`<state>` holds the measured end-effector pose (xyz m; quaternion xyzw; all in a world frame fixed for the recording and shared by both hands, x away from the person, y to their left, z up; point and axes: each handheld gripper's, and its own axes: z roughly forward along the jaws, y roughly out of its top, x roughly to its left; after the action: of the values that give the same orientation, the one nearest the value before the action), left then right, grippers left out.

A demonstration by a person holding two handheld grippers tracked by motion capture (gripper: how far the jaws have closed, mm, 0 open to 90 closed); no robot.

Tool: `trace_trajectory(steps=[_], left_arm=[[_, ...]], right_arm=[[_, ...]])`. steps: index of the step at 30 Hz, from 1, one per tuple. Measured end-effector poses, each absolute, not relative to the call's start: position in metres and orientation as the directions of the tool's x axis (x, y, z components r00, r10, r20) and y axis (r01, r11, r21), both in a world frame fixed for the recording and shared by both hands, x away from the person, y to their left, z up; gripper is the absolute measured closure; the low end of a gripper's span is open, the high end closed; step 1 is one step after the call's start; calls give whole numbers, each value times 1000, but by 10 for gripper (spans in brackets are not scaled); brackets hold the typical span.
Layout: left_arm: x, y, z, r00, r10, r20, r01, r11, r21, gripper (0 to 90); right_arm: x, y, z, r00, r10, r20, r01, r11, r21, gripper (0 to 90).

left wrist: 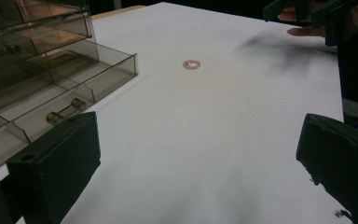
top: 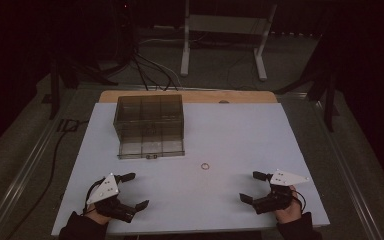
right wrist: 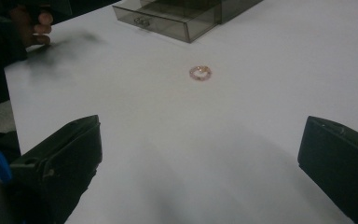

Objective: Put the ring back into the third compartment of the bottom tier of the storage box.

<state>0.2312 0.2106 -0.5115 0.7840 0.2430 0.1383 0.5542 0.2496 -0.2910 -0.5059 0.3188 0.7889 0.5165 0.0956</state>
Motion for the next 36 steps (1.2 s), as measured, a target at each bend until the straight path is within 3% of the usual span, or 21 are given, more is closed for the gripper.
trace_trajectory(steps=[15,36], left_arm=[[234,210,-508,844,522,-123,261,-200,945,6],[233,210,-512,849,519,-100,254,-236,938,6]], right_arm=[[245,-294,-492,-771,600,216,399,190,897,0],[254,-290,-465,-750,635,186,363,160,918,0]])
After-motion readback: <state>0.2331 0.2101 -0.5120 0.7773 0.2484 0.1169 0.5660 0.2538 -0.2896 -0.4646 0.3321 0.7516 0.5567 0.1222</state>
